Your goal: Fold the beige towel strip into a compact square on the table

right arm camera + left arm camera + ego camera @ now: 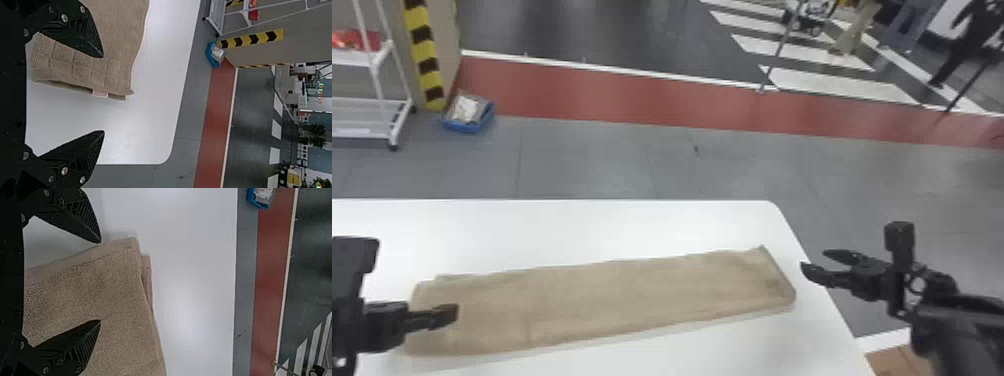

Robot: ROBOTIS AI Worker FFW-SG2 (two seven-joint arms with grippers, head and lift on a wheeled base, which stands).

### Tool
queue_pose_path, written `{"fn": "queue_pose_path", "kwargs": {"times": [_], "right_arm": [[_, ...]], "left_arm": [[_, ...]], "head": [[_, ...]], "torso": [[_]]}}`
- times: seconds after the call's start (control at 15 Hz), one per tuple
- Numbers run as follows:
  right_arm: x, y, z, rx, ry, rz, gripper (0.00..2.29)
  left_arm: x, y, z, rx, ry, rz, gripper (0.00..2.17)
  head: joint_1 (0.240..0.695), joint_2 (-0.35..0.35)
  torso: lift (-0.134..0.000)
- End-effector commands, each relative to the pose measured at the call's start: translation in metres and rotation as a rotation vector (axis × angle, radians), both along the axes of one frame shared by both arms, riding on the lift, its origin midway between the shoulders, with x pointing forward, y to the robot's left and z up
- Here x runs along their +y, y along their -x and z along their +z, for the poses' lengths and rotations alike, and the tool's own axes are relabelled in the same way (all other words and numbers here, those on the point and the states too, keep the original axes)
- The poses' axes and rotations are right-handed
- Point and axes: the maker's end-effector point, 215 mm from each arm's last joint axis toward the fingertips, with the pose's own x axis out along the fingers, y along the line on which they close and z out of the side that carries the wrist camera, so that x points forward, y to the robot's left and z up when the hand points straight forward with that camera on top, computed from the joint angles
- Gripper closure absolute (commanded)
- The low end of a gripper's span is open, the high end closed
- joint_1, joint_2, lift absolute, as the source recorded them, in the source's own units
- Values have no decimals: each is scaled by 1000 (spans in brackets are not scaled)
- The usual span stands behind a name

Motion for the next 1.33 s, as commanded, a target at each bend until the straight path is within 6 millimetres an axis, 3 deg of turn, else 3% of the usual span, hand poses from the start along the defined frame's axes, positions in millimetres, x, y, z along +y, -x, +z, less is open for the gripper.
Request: {"fn": "queue_pose_path", "kwargs": {"times": [0.0,0.93,1.27], "right_arm": [[-1,2,0,-4,-10,-4,221],[5,0,1,-16,-20,2,221],[5,0,1,-18,-19,3,225]], "left_arm": [[1,0,-1,1,-2,2,188],[16,-5,-10,2,-49,10,198],[3,-2,-14,16,-50,-21,238]], "head": [[695,-350],[695,-350],[695,-350]], "torso": [[0],[0],[0]]}}
